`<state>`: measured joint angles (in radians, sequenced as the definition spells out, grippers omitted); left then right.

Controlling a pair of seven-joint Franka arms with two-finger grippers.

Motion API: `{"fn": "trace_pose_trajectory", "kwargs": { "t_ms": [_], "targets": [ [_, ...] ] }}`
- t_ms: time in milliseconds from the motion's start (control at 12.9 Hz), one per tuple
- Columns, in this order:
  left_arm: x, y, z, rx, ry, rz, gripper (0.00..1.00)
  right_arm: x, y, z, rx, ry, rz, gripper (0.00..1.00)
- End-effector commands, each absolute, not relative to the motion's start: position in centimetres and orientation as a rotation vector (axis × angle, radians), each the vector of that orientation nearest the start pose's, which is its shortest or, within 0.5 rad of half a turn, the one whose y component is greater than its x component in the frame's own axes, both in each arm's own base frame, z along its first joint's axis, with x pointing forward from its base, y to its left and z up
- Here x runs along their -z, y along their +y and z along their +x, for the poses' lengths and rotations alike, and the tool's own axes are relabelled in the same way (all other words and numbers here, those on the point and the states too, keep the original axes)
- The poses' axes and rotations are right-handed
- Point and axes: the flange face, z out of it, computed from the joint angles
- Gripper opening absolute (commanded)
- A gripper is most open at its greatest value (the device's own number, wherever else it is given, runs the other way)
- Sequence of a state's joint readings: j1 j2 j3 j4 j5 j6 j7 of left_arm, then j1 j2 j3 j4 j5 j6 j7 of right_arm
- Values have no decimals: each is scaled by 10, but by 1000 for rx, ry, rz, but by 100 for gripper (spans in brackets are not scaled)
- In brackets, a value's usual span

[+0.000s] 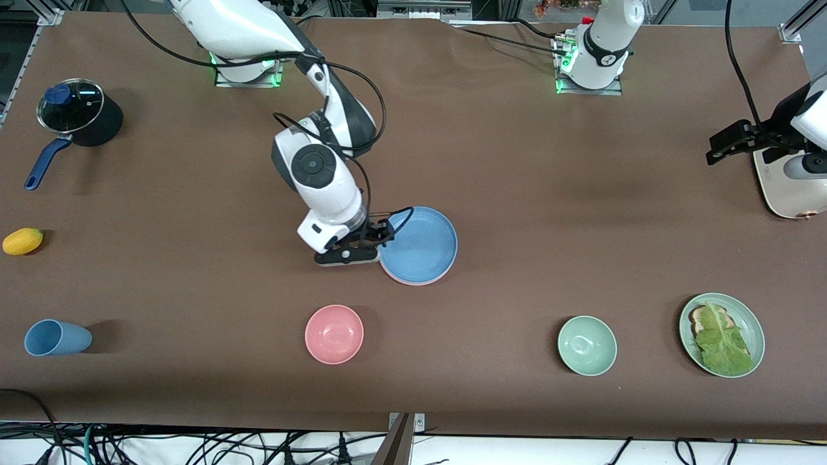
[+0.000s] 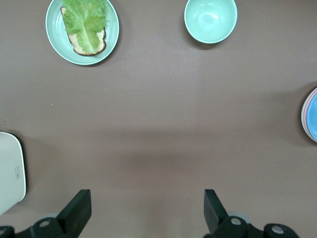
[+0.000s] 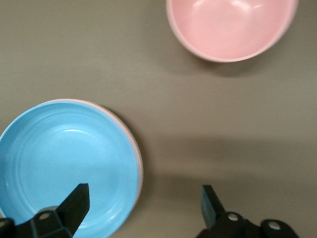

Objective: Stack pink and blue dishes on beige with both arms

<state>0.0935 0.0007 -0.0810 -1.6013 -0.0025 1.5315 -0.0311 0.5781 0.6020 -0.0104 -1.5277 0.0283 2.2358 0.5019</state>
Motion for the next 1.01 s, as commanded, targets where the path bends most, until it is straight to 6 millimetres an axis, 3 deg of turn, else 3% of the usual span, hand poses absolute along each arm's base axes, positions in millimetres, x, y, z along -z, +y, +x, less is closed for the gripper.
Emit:
{"fn": "trace_pose_trajectory", "kwargs": {
  "t_ms": [0, 155, 310, 465, 620, 775, 930],
  "targets": [
    [-609, 5, 548, -116, -55, -3141, 100, -352, 347, 612, 109, -14, -3126, 100],
    [-608, 5, 548, -118, -48, -3135, 100, -368, 318, 625, 139, -6, -3146, 100],
    [-607, 6, 549, -118, -48, -3133, 100, -382, 278, 637, 120, -137, -3186, 100],
    [-607, 7, 549, -115, -53, -3133, 100, -388, 242, 643, 53, -137, -3222, 100],
    [-604, 11, 551, -123, -65, -3134, 100, -391, 231, 647, 56, -133, -3227, 100],
    [-607, 15, 559, -106, -75, -3137, 100, -403, 232, 640, 41, -143, -3243, 100],
    [-609, 15, 563, -98, -77, -3136, 100, -441, 209, 631, -12, -107, -3239, 100]
  ]
}}
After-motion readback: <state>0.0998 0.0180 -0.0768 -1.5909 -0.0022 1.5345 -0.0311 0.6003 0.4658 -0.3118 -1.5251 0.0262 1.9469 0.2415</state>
